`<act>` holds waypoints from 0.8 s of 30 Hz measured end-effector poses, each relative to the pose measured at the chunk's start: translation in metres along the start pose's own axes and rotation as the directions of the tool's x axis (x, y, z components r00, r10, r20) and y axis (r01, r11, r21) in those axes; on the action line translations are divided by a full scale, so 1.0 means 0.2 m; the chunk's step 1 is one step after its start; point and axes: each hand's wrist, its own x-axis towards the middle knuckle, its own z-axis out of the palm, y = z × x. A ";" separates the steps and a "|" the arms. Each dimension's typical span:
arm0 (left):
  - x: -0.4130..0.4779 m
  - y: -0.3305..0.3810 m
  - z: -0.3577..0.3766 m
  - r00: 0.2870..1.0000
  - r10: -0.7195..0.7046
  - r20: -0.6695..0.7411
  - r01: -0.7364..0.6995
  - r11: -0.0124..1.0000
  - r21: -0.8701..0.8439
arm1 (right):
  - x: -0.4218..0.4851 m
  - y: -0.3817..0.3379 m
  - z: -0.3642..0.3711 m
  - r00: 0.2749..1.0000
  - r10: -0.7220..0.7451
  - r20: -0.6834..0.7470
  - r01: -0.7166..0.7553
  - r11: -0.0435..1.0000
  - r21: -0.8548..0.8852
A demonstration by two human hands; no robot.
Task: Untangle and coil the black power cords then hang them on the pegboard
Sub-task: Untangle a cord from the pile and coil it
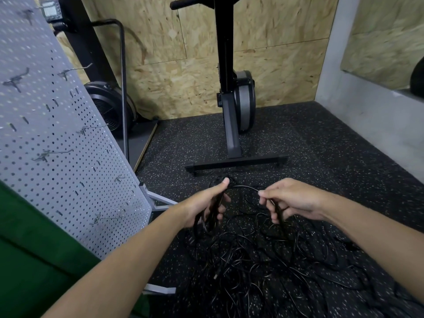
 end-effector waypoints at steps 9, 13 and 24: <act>0.02 -0.01 0.05 0.998 -0.009 -0.062 0.008 1.000 -0.022 | 0.04 -0.02 0.10 0.971 -0.129 -0.203 0.147 0.986 0.079; 0.01 0.01 0.07 0.999 -0.026 -0.038 0.023 0.996 -0.082 | 0.04 -0.02 0.08 0.965 -0.096 -0.243 0.129 0.984 0.124; 0.06 0.00 0.11 0.972 0.024 -0.234 -0.017 0.999 0.032 | 0.06 -0.01 0.12 0.965 -0.237 -0.109 0.261 0.880 0.397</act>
